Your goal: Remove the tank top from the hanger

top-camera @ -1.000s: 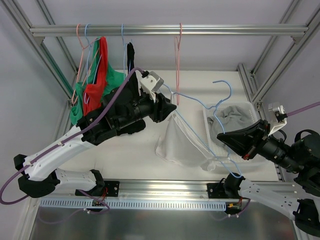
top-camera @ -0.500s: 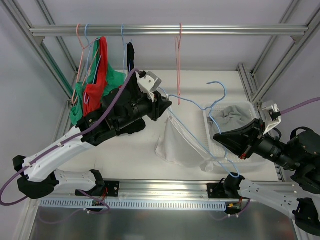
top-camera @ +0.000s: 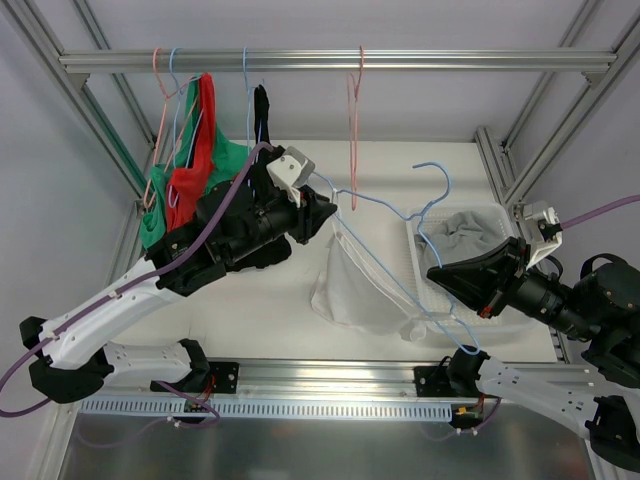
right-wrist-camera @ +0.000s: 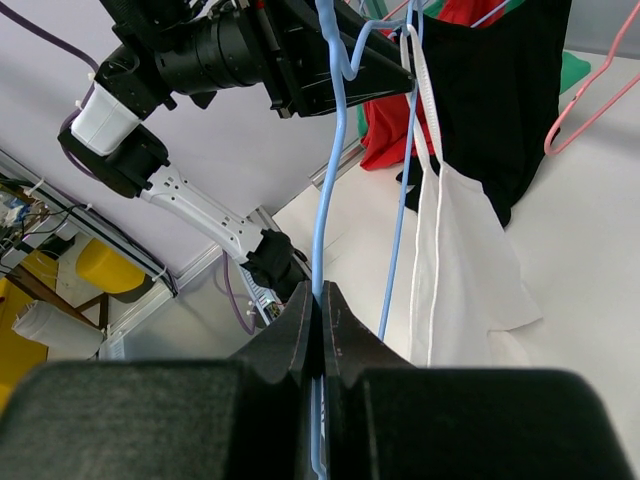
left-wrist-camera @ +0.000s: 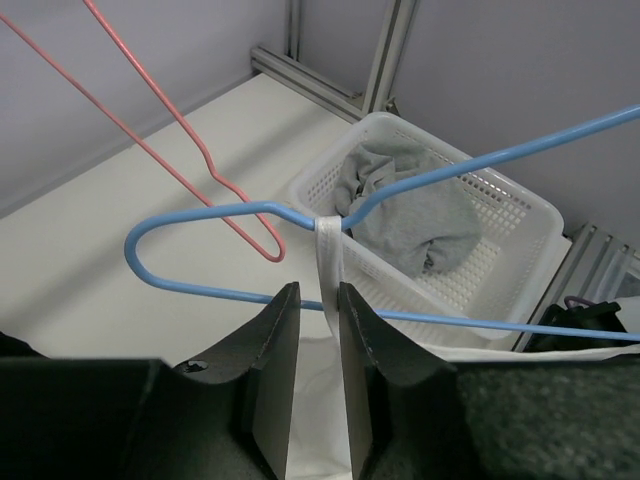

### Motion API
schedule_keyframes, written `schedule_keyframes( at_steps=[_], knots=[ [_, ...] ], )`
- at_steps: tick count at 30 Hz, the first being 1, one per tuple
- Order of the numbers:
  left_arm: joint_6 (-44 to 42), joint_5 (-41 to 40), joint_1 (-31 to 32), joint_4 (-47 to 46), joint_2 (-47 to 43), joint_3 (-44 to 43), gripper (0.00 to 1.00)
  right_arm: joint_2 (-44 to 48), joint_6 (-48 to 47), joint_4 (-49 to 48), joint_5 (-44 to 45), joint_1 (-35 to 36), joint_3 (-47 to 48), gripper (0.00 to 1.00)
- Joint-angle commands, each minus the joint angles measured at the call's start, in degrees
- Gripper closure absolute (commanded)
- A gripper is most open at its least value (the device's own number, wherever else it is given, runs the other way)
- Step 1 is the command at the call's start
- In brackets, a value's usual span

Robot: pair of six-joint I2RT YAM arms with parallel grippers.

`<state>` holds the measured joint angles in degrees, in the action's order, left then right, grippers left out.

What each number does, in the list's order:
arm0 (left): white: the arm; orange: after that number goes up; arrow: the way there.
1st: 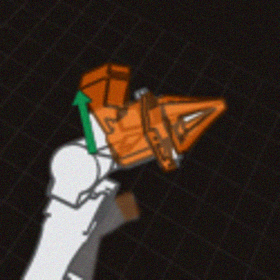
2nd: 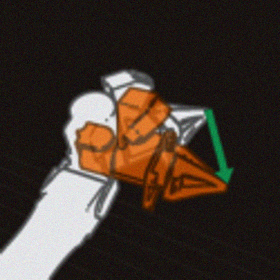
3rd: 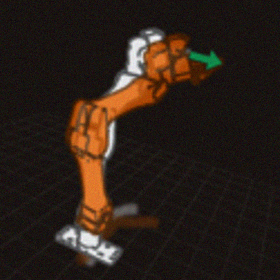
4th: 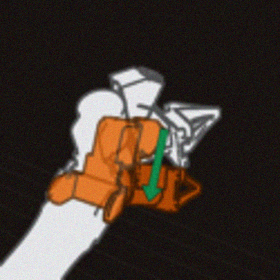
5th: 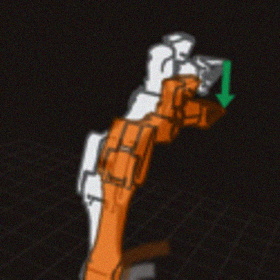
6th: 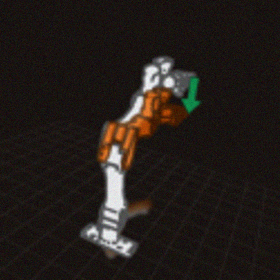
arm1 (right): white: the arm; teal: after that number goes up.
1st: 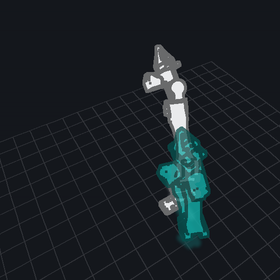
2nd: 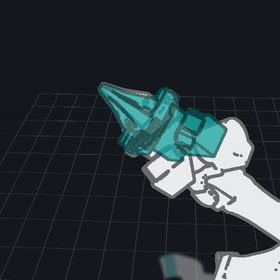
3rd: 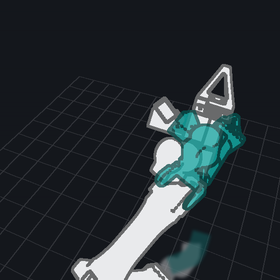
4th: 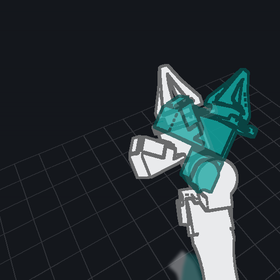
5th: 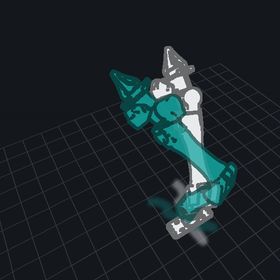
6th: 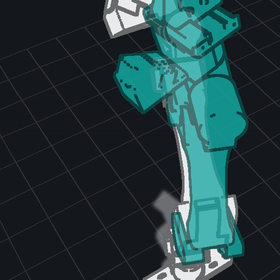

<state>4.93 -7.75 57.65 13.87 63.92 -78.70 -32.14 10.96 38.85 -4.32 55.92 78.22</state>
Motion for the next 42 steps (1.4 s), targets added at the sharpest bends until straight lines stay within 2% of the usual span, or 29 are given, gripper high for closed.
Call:
schedule_keyframes(
  at_steps=[1,2,3,6,13,16,18,28,31,33,36,37,38,39,40,41,42],
  knots=[
    [-0.8,0.6,-0.4,-2.8,-2.0,0.6,0.77,-0.7,-0.9,-4.0,0.6,0.2,1.4,1.0],
    [-0.7,0.7,-0.4,-2.8,-2.0,0.6,0.82,-0.8,-0.9,-4.0,0.6,0.2,1.4,1.0],
    [-0.7,0.5,-0.4,-2.8,-1.9,0.5,0.91,-0.8,-0.9,-4.0,0.4,0.2,1.5,1.0],
    [-1.0,0.0,-0.4,-2.8,-1.7,0.3,1.0,-0.8,-0.6,-4.0,0.4,0.2,1.6,1.0],
    [0.4,-3.1,-0.4,-3.1,-1.4,-0.1,1.0,-0.6,-0.8,-4.0,0.4,0.2,1.0,1.0],
    [3.1,-12.9,-0.4,-3.8,-2.9,0.6,1.0,0.1,-2.1,-2.7,0.4,0.2,-0.6,1.0],
    [4.2,-20.7,-0.4,-4.5,-4.1,1.0,1.0,1.0,-2.6,-2.1,-3.1,0.2,-2.6,1.0],
    [9.7,-35.6,-0.9,-5.5,-6.0,4.7,1.0,6.4,-4.9,-2.2,-13.3,0.2,-7.0,1.0],
    [10.0,-33.8,-1.1,-5.4,-5.7,5.0,1.0,8.9,-5.9,-3.4,-12.4,0.2,-8.2,1.0],
    [9.9,-30.9,-1.1,-5.5,-5.9,5.5,1.0,10.7,-6.8,-7.5,-11.0,0.2,-9.9,1.0],
    [9.7,-19.4,-1.1,-8.3,-8.2,8.9,1.0,13.3,-7.5,-18.1,-8.3,0.2,-16.1,1.0],
    [10.0,-16.0,-1.1,-9.5,-9.3,10.1,1.0,13.3,-8.1,-23.8,-7.9,0.2,-17.6,1.0],
    [10.5,-10.1,-1.1,-10.9,-11.8,11.8,1.0,12.5,-8.8,-26.3,-7.7,0.2,-20.0,1.0],
    [11.4,-7.7,-1.1,-13.1,-13.0,14.9,1.0,11.8,-10.1,-28.8,-7.1,0.2,-20.7,1.0],
    [12.8,-5.5,-1.1,-13.6,-14.3,16.2,1.0,10.8,-10.3,-34.6,-6.3,0.2,-21.5,1.0],
    [14.9,0.2,-1.0,-15.3,-17.6,19.8,1.0,7.5,-10.5,-42.6,-4.6,0.2,-24.1,1.0],
    [14.9,0.3,-1.0,-15.3,-17.6,19.8,1.0,7.4,-10.5,-47.1,-4.6,0.2,-24.2,1.0]
  ],
)
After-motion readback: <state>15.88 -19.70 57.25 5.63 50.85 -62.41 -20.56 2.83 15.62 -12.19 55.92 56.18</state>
